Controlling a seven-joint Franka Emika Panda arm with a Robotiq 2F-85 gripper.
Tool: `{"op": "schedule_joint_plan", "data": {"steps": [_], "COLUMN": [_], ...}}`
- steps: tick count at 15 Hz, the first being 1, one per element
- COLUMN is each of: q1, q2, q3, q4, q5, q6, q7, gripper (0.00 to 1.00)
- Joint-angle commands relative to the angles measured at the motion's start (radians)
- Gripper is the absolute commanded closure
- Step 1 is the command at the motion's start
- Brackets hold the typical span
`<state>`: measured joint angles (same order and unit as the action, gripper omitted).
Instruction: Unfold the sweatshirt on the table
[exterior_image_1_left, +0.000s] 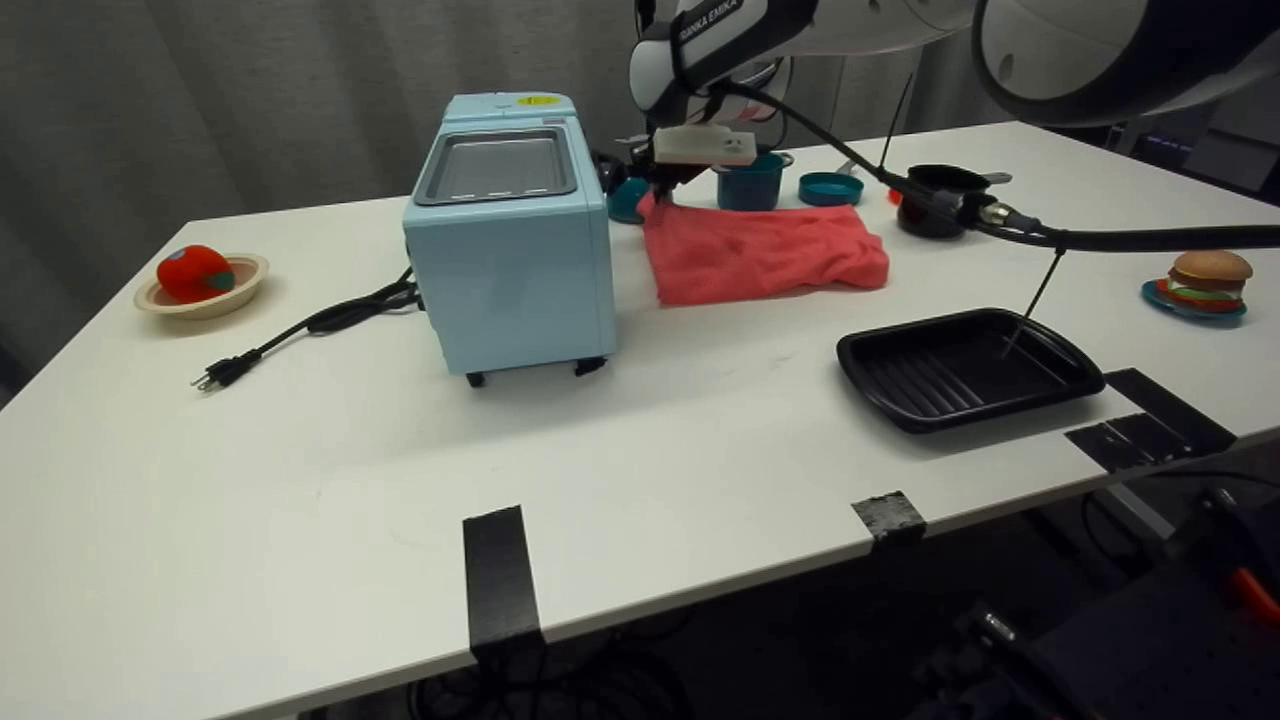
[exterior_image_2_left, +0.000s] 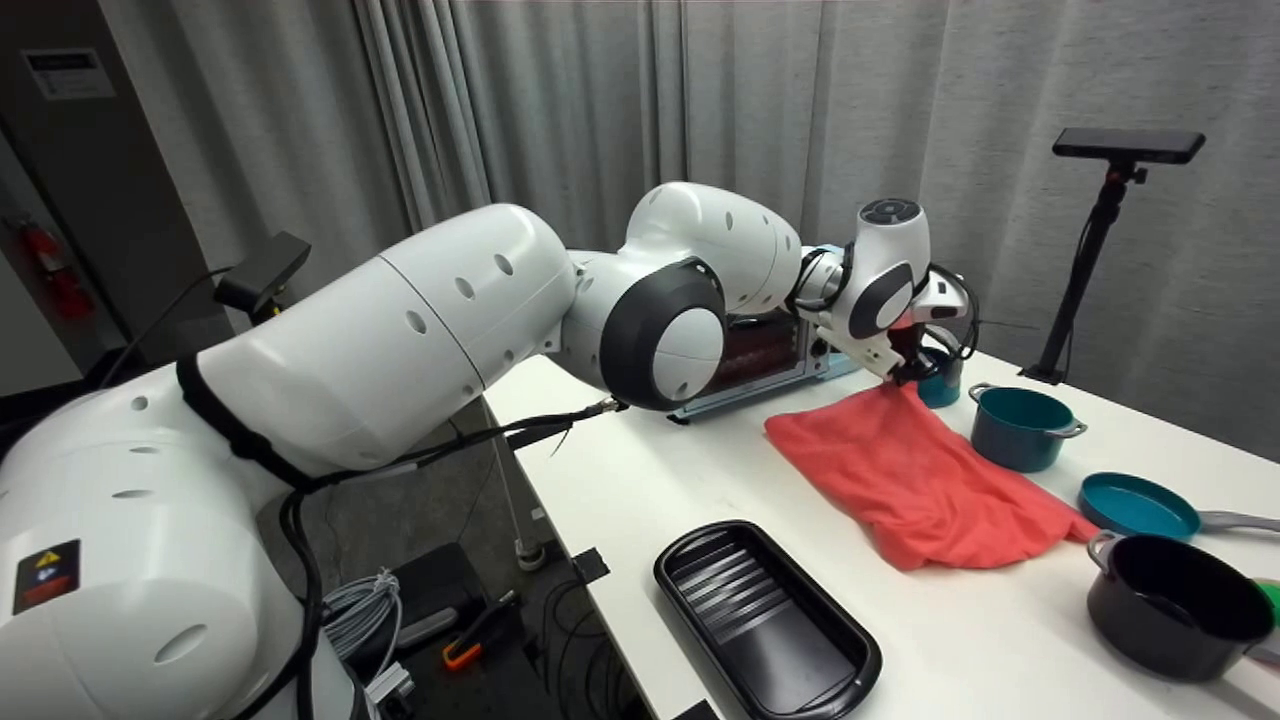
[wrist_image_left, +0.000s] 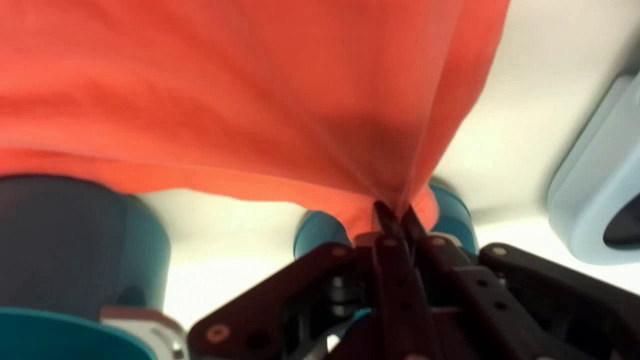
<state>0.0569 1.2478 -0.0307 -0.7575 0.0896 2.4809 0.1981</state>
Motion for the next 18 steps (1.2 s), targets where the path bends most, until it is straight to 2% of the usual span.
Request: {"op": "schedule_joint_plan", "data": {"steps": [1, 5, 11, 18], "q1": [-0.038, -0.074, -0.128, -0.108], "q2": [-0.118, -0.263, -0.514, -0.731], "q3": [0.029, 0.022, 0.019, -0.006], "q4": [-0.078, -0.182, -0.428, -0.762], "q5": [0.015, 0.015, 0.016, -0.053], "q6": [-0.061, -0.225, -0.525, -0.798], "q7": [-0.014, -0.012, -0.074, -0.143], "gripper": [0.99, 0.99, 0.99, 0.99]}}
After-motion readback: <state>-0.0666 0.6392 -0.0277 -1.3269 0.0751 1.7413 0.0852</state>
